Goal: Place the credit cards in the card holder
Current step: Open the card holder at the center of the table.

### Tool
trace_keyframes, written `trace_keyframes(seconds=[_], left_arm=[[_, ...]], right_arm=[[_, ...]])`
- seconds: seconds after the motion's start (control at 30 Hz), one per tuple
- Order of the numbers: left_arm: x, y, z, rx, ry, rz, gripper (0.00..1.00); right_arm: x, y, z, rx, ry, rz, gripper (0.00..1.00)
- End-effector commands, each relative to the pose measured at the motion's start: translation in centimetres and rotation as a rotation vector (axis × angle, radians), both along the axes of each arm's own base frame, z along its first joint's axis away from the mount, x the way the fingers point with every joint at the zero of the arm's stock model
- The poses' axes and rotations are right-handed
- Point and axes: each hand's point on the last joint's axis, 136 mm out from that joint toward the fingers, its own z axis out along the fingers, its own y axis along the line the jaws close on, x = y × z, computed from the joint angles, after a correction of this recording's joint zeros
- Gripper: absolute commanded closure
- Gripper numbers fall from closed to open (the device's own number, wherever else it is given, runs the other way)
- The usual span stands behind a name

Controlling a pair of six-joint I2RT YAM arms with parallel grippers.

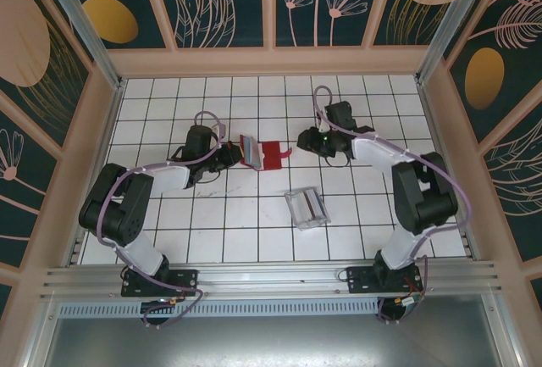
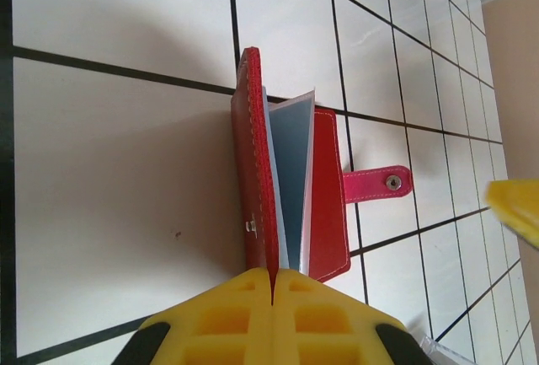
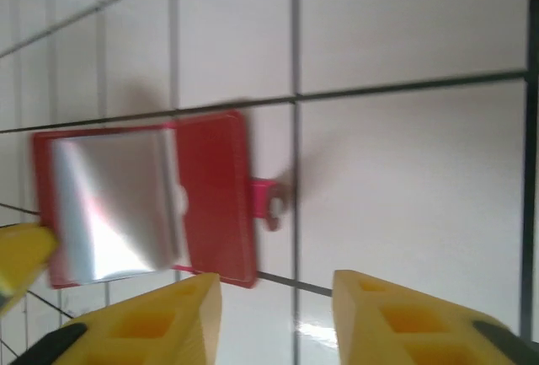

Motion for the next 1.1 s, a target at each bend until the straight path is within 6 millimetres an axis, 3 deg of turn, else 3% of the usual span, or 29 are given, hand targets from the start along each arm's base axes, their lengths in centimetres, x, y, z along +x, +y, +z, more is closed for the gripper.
trace_keyframes(seconds=[0.0, 0.07, 0.23, 0.33, 0.4, 0.47, 0.73, 0.83, 1.07], left_arm=[[0.3, -0.5, 0.9, -0.041, 0.004, -0.010, 1.00], [0.2, -0.7, 0.6, -0.054, 0.024, -0.019, 1.00], [0.3, -1.0, 0.6, -0.068, 0.026, -0.027, 1.00], [0.3, -1.0, 0.7, -0.071, 0.021, -0.029, 1.00], [0.3, -1.1, 0.7, -0.075, 0.020, -0.033, 1.00], [0.2, -1.3, 0.7, -0.083, 0.019, -0.042, 1.00], [0.1, -1.7, 1.4, -0.134, 0.004, -0.055, 1.00], [-0.2, -2.3, 0.7, -0.165, 0.030, -0.081, 1.00], [-0.5, -2.1, 0.0, -0.184, 0.053, -0.070, 1.00]], right_arm=[[-0.5, 3.5, 2.8, 0.063, -0.112, 0.080, 0.52], [-1.4, 6.0, 3.1, 0.073, -0.121, 0.163, 0.45], [-2.7, 10.3, 1.2, 0.082, -0.068, 0.280, 0.33], [-3.1, 11.8, -0.1, 0.080, -0.034, 0.328, 0.23], [-3.2, 12.2, -1.5, 0.069, 0.003, 0.341, 0.06], [-3.3, 12.4, -2.2, 0.078, 0.020, 0.348, 0.02], [-3.6, 13.2, -4.4, 0.098, 0.086, 0.374, 0.05], [-3.5, 13.5, -4.9, 0.105, 0.105, 0.376, 0.05], [-3.3, 12.9, -6.0, 0.107, 0.127, 0.344, 0.18]])
